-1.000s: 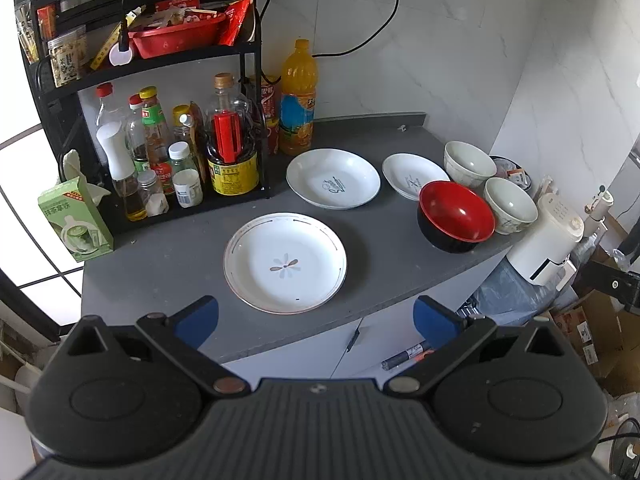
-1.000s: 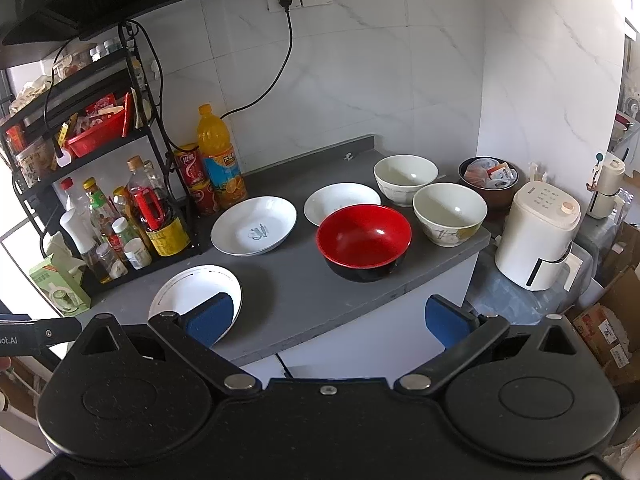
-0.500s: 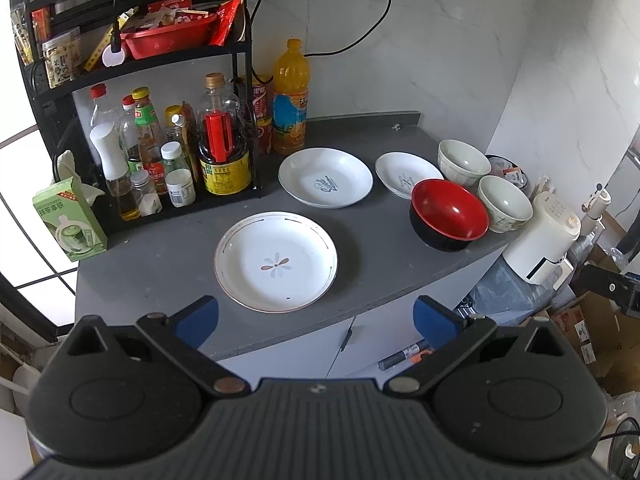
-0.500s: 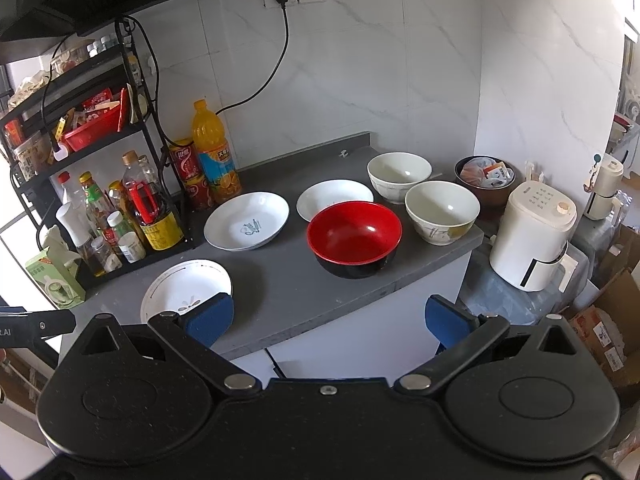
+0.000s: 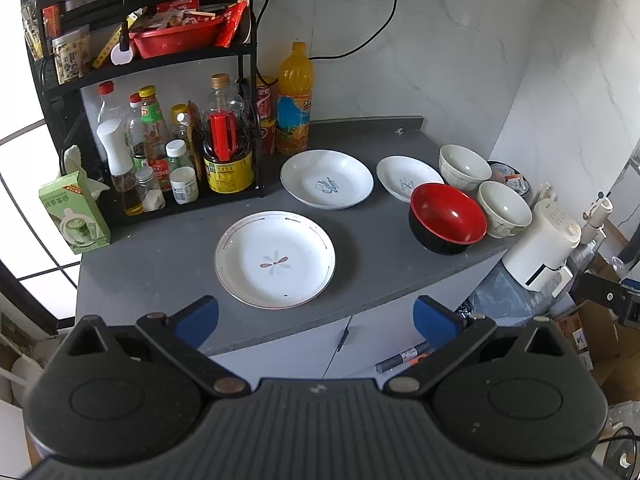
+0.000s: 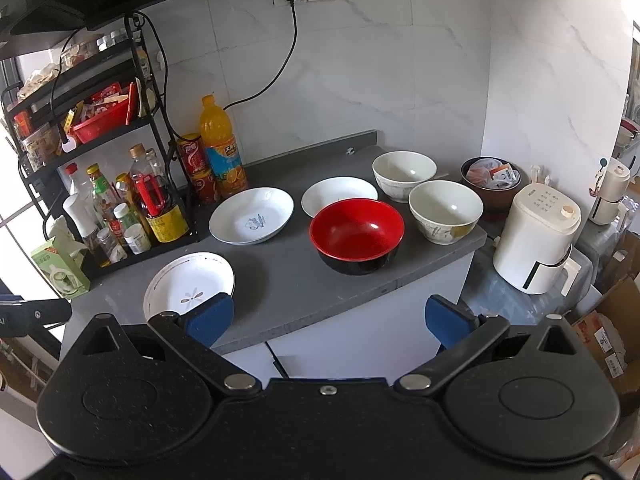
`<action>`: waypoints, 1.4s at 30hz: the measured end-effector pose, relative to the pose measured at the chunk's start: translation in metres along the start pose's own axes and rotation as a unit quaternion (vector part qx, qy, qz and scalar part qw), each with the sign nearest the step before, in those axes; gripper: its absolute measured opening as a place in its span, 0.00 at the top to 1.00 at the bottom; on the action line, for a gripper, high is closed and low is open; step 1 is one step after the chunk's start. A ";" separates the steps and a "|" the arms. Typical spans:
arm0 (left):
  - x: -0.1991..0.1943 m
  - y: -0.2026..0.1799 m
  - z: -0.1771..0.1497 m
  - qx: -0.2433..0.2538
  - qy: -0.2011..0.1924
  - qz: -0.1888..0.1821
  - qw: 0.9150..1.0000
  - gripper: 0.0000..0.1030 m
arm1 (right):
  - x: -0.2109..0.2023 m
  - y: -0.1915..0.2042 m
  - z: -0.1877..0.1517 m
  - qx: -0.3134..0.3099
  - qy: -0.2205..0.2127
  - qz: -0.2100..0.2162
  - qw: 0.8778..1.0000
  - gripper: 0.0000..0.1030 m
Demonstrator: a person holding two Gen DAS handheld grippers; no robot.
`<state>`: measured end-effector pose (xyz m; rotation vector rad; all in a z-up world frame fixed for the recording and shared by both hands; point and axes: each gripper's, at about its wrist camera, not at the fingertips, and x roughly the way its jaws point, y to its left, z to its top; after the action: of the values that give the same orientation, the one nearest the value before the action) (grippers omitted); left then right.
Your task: Organize plates and bowls
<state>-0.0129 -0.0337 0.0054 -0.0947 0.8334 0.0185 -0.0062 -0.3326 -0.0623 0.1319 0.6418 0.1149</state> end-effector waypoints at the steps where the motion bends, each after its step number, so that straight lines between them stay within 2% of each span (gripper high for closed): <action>1: -0.002 -0.001 -0.001 0.005 -0.004 0.001 1.000 0.00 | 0.000 -0.001 0.000 0.000 0.001 0.001 1.000 0.00; 14: -0.011 -0.005 -0.003 -0.007 -0.011 0.006 1.000 0.00 | -0.001 -0.006 -0.004 -0.012 0.007 0.016 1.000 0.00; 27: -0.014 -0.022 -0.009 -0.009 -0.017 0.031 0.999 0.00 | 0.006 -0.022 -0.004 -0.048 0.007 0.034 0.998 0.00; 36: -0.002 -0.031 -0.011 -0.030 -0.026 0.042 0.998 0.00 | 0.018 -0.030 -0.003 -0.090 0.006 0.043 0.995 0.00; 42: 0.011 -0.031 -0.010 -0.045 -0.019 0.048 0.998 0.00 | 0.024 -0.038 -0.002 -0.083 0.010 0.047 0.995 0.00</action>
<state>-0.0106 -0.0655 -0.0069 -0.1389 0.7995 0.1476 0.0140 -0.3667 -0.0837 0.0002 0.6431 0.2593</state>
